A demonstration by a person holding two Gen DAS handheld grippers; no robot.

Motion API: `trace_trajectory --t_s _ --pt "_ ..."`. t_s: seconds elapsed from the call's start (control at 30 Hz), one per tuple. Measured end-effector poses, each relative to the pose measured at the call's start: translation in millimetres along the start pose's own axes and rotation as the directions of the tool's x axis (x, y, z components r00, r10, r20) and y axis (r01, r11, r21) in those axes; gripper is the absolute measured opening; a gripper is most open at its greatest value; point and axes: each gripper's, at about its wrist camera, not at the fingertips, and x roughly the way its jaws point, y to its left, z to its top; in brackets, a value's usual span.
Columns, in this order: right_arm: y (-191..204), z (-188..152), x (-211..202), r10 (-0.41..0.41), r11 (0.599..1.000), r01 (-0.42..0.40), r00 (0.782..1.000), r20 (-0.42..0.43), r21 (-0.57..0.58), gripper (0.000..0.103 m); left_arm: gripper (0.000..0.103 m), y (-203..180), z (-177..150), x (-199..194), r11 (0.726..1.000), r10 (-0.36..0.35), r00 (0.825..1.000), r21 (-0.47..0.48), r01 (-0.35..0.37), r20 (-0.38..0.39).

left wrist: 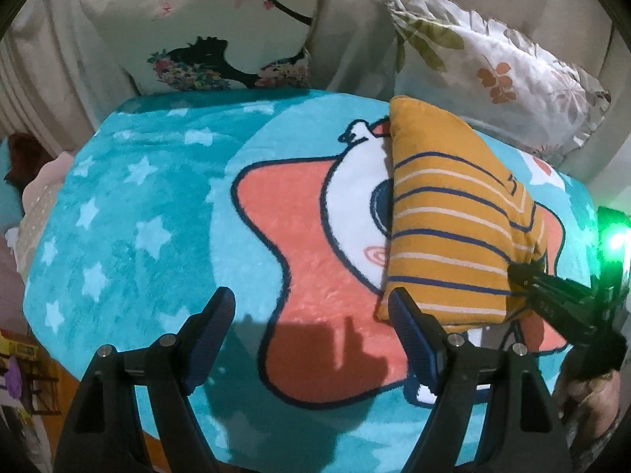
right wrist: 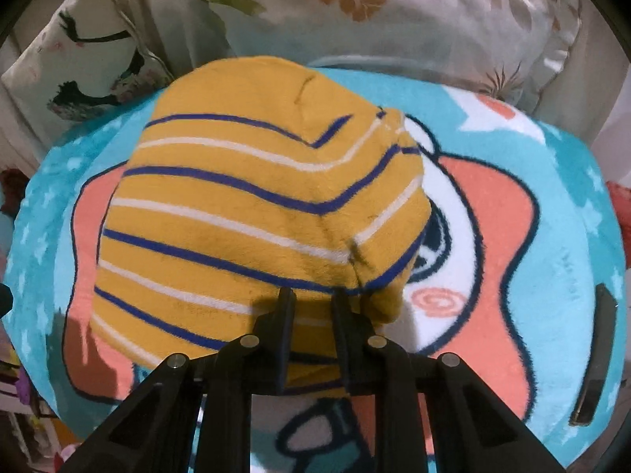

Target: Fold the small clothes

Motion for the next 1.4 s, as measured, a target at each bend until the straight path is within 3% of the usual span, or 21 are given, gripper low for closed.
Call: trace_trajectory --t_s 0.17,0.27,0.37,0.43,0.53,0.63,0.7,0.8,0.83,0.9,1.0,1.1,1.2,1.27,1.3,1.33,1.4 --pt "-15.7 14.8 -33.3 0.09 0.992 -0.096 0.993 0.07 0.082 0.02 0.079 -2.4 24.8 19.1 0.998 -0.052 0.999 0.032 0.052 -0.001" --pt "-18.7 44.2 -41.6 0.077 0.99 -0.089 0.99 0.118 0.106 0.02 0.079 -12.3 49.7 41.9 0.993 -0.104 0.995 0.052 0.104 0.005" --pt "-14.7 77.6 -17.7 0.117 0.985 -0.128 0.989 0.095 0.116 0.02 0.079 -27.4 71.2 66.6 0.985 -0.156 0.988 0.071 0.157 -0.018" --pt "-14.8 95.3 17.2 0.075 0.989 -0.079 0.997 0.033 0.122 0.02 0.079 -39.2 82.8 81.7 0.978 -0.184 0.982 0.092 0.187 -0.035" --pt "-22.4 105.3 54.4 0.091 0.985 -0.084 0.995 -0.042 0.148 0.02 0.079 -51.3 94.1 91.9 0.969 -0.199 0.979 0.14 0.203 -0.039" --pt "-35.4 112.6 46.5 0.132 0.974 -0.122 0.991 -0.039 0.19 0.021 0.079 -51.2 102.9 93.3 0.958 -0.238 0.971 0.156 0.24 -0.034" --pt "-51.1 109.7 21.2 0.15 0.963 -0.152 0.988 0.028 0.223 0.026 0.08 -45.3 107.2 97.6 0.952 -0.271 0.962 0.138 0.275 -0.048" --pt "-79.6 87.8 -6.0 0.143 0.945 -0.156 0.988 0.066 0.288 0.062 0.086 -33.8 108.0 111.2 0.933 -0.342 0.935 0.085 0.35 -0.09" --pt "-87.1 78.4 -9.5 0.156 0.935 -0.169 0.986 0.065 0.313 0.065 0.086 -31.4 106.5 116.6 0.927 -0.36 0.927 0.076 0.368 -0.105" --pt "-99.8 58.9 -2.1 0.196 0.914 -0.193 0.98 0.028 0.357 0.065 0.087 -28.6 103.9 125.7 0.906 -0.41 0.903 0.058 0.42 -0.128" --pt "-106.5 40.6 22.0 0.266 0.884 -0.24 0.964 -0.009 0.4 0.065 0.089 -32.9 101.9 135.9 0.854 -0.509 0.847 0.033 0.519 -0.154" --pt "-106.5 38.6 41.4 0.36 0.822 -0.339 0.932 0.045 0.458 0.065 0.092 -48.6 101.7 145.2 0.811 -0.566 0.802 0.048 0.583 -0.189" --pt "-100.9 48.1 55.2 0.412 0.775 -0.401 0.907 0.091 0.488 0.067 0.092 -55.1 99.3 156.3 0.771 -0.621 0.748 -0.009 0.637 -0.233" --pt "-93.0 57.3 62.1 0.43 0.75 -0.42 0.897 0.105 0.511 0.066 0.09 -61.5 96.7 163.9 0.766 -0.623 0.735 -0.021 0.642 -0.268" --pt "-88.3 61.4 65.6 0.444 0.741 -0.429 0.89 0.103 0.517 0.054 0.087 -62.1 97.0 163.6 0.768 -0.622 0.736 -0.025 0.64 -0.269" --pt "-84.6 64.4 69.3 0.473 0.729 -0.445 0.877 0.088 0.52 0.039 0.077 -61.9 99.0 160.9 0.766 -0.624 0.733 -0.027 0.642 -0.272" --pt "-76.8 69.5 63.8 0.523 0.7 -0.494 0.846 0.101 0.516 0.034 0.063 -56.7 105.1 145.0 0.758 -0.635 0.729 -0.023 0.652 -0.255"
